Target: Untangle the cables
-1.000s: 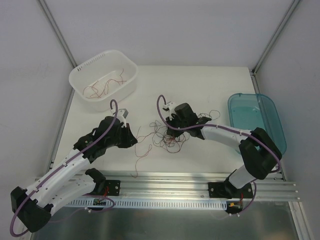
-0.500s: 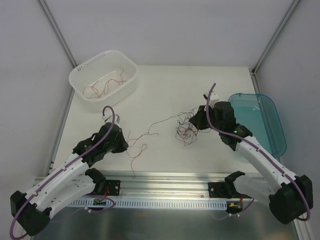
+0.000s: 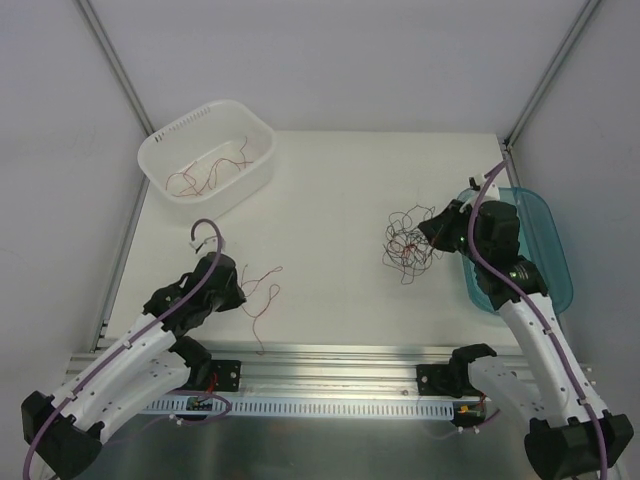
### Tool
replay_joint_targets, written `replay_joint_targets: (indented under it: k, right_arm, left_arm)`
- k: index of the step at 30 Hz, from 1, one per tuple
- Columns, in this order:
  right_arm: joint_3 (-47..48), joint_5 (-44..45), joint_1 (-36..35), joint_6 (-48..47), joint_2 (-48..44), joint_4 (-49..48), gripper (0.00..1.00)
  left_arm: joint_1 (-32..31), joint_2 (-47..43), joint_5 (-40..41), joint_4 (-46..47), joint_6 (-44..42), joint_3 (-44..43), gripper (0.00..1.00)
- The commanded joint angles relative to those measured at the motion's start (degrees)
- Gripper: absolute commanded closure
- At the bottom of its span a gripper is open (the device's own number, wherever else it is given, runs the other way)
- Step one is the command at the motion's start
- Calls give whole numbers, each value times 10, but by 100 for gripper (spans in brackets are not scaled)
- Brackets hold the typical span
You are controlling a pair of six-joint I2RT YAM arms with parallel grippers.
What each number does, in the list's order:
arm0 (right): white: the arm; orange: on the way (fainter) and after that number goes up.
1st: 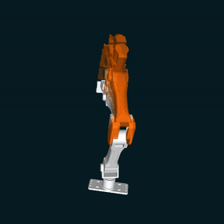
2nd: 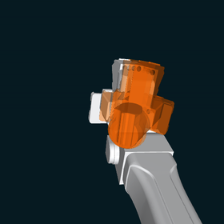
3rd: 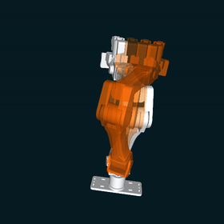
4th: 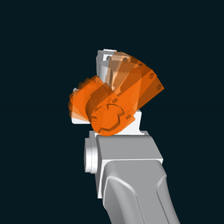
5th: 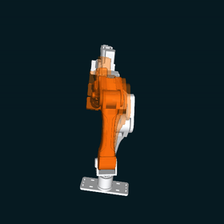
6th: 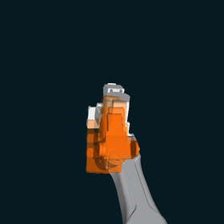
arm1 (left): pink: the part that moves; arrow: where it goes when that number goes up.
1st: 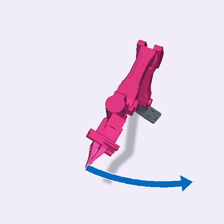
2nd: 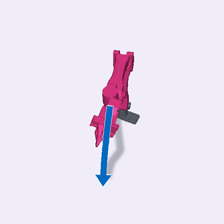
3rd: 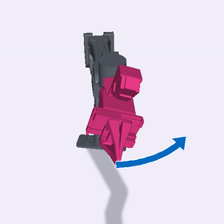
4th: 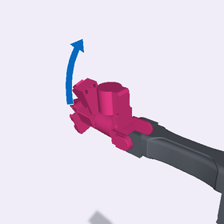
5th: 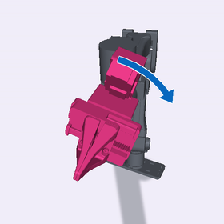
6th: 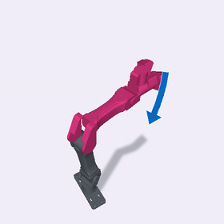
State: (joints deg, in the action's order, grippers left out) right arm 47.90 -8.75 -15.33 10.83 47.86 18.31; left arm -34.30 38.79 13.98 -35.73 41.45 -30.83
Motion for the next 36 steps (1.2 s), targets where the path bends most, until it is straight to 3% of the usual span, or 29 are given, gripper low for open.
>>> replay_joint_targets:
  k: [1,5,13,15,16,19,22,28,36]
  right_arm:
    - [35,-34,37,36,-2,13,99]
    - [56,-118,30,26,43,10,99]
    - [5,-90,-75,4,116,-8,98]
    - [-3,-83,-106,-3,152,-4,83]
    - [-3,-70,-117,-10,161,4,68]
    - [-6,-42,-163,-22,171,4,46]
    - [2,-23,-198,-35,158,15,34]
    - [-15,15,-233,-52,82,24,25]
    - [-66,21,-245,-51,-42,35,21]
  left_arm:
    - [14,-20,37,-17,34,10,100]
    - [16,-24,31,-16,27,0,100]
    - [16,10,-9,-4,-46,-86,100]
    - [16,26,-24,-6,-58,-123,100]
    - [16,33,-32,-4,-70,-136,100]
    - [16,73,-76,-4,-105,-191,100]
    - [17,106,-87,0,-130,-238,100]
    - [19,168,-56,0,-181,-366,100]
    - [37,271,-55,-7,-240,-636,100]
